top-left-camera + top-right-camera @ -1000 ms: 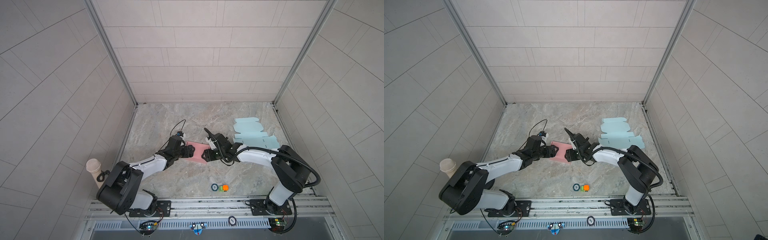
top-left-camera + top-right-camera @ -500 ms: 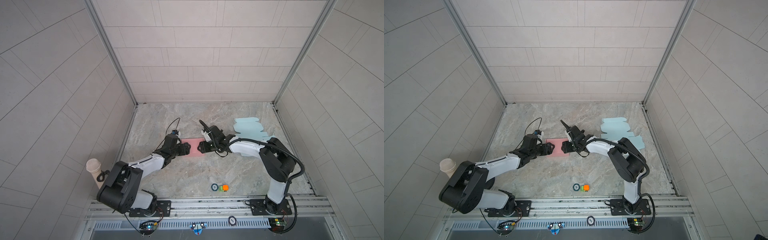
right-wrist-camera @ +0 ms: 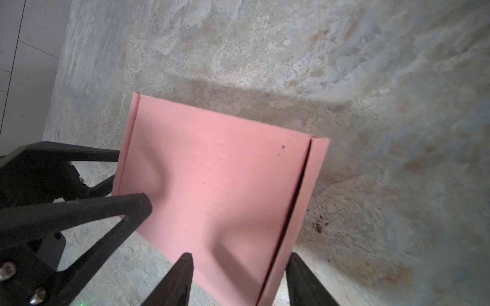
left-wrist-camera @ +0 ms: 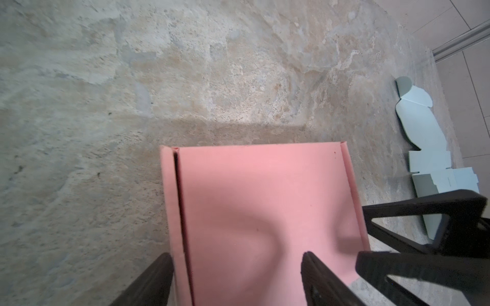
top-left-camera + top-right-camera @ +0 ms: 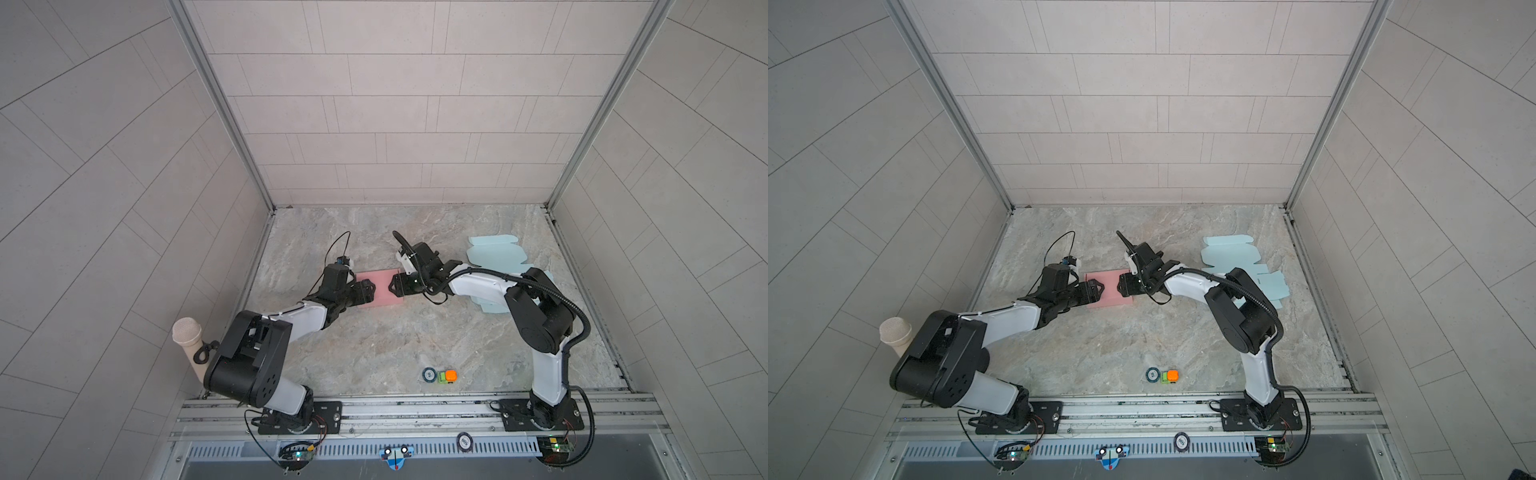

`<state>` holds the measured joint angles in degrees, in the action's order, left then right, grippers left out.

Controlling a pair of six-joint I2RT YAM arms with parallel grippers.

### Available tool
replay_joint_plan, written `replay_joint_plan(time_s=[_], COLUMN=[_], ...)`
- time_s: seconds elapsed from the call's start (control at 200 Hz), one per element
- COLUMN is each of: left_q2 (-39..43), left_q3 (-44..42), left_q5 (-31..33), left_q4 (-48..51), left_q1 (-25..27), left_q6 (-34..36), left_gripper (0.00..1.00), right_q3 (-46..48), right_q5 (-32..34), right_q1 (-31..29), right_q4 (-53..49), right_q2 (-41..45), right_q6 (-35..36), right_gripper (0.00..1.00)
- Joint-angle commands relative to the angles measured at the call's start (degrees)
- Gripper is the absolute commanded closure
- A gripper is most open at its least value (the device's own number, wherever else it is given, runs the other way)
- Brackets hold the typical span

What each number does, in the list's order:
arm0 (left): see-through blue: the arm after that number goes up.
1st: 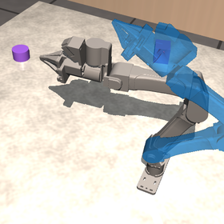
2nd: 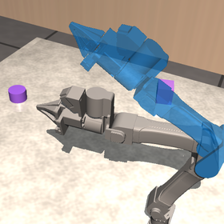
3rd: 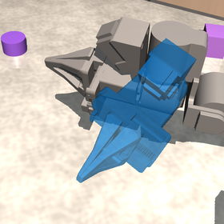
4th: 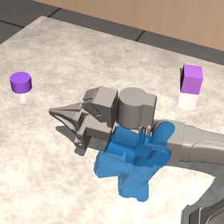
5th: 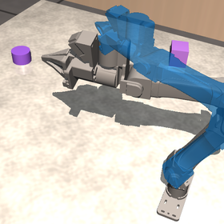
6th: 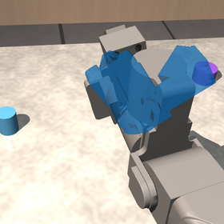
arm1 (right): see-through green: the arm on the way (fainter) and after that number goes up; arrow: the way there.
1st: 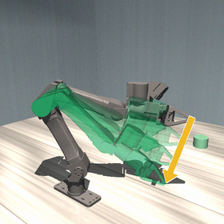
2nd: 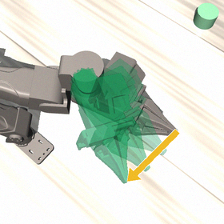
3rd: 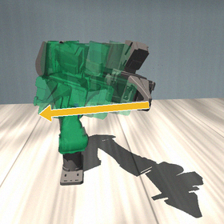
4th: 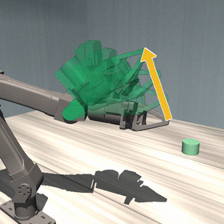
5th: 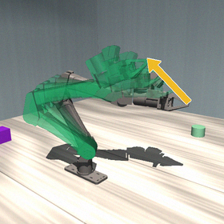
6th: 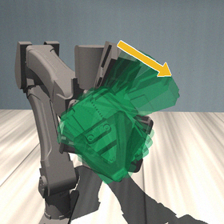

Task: Fold the paper box

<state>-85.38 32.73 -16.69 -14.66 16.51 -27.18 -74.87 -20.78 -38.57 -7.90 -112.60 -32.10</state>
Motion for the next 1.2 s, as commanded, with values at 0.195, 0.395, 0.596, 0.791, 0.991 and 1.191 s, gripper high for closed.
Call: replay_joint_plan(time_s=[0.195,0.395,0.596,0.791,0.991,1.191], left_q2=[8.0,17.5,26.3,25.6,18.8,12.3], left_q3=[-1.2,-6.0,-10.3,-11.4,-9.4,-5.6], left_q5=[5.4,8.4,13.0,14.1,15.1,16.0], left_q4=[5.0,8.4,11.2,8.6,4.4,3.1], left_q1=[-0.1,4.5,14.7,20.8,22.7,22.6], left_q6=[2.6,0.7,-4.8,-9.1,-10.1,-8.7], left_gripper=[0.00,0.00,0.00,0.00,0.00,0.00], right_q3=[2.6,5.6,9.5,15.9,19.3,22.8], right_q5=[3.9,7.8,13.5,17.9,24.6,27.0], right_q1=[0.8,0.6,-1.0,-1.9,-4.2,-5.5], right_q4=[-1.9,-4.8,-9.1,-8.6,-10.0,-8.2], right_q2=[6.7,13.4,19.4,24.9,28.1,31.6], right_q6=[1.9,3.8,6.1,6.9,8.1,9.1], right_gripper=[0.34,0.32,0.20,0.18,0.13,0.13])
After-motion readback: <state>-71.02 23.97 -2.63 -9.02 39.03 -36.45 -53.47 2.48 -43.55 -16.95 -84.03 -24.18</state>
